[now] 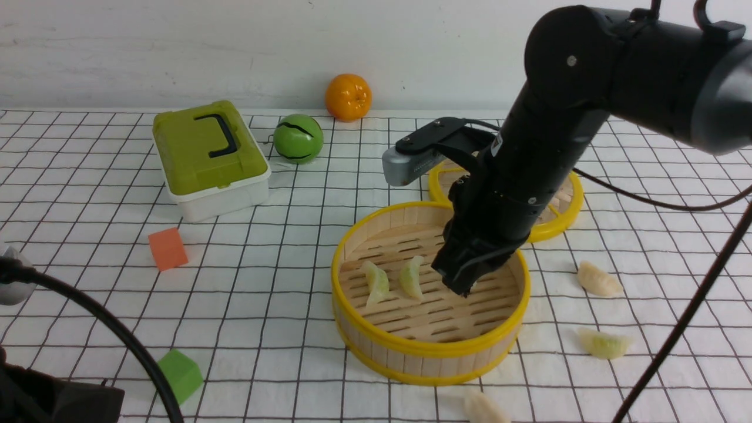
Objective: Put the dumplings into the steamer on the table with the white tablecloth.
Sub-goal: 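Reach for and grasp a dumpling lying on the table beside the steamer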
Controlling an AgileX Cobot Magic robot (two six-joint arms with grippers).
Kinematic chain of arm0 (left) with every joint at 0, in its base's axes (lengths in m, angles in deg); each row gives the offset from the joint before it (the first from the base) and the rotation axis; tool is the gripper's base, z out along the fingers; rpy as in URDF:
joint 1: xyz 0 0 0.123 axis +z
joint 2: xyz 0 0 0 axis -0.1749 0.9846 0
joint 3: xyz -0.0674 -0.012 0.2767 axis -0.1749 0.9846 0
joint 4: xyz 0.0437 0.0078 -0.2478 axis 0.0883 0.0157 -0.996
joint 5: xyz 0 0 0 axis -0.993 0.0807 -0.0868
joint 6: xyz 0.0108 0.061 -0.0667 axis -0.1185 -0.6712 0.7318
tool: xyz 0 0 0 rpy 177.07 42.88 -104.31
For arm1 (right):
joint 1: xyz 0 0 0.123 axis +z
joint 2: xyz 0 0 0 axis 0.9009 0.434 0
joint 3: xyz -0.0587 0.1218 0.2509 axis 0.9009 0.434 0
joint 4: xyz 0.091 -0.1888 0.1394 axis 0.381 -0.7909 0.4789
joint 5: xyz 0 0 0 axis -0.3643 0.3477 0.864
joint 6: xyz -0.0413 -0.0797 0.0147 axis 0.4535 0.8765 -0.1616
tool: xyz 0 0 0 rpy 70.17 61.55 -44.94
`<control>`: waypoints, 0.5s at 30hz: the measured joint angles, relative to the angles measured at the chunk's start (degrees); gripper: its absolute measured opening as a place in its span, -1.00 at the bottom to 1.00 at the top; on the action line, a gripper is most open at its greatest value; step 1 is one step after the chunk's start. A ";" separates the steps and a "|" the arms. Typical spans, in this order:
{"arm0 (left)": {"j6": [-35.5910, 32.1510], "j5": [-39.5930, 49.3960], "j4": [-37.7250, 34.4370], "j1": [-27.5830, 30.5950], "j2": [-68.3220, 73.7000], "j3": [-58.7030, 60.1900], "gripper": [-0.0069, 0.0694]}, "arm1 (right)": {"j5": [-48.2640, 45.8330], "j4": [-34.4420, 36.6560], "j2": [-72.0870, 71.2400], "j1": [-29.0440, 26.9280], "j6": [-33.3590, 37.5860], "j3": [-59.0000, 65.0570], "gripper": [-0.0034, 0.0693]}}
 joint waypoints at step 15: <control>0.00 0.80 0.90 0.00 0.00 0.00 -0.85 | 9.29 -5.77 -11.64 5.57 -3.45 23.38 -0.72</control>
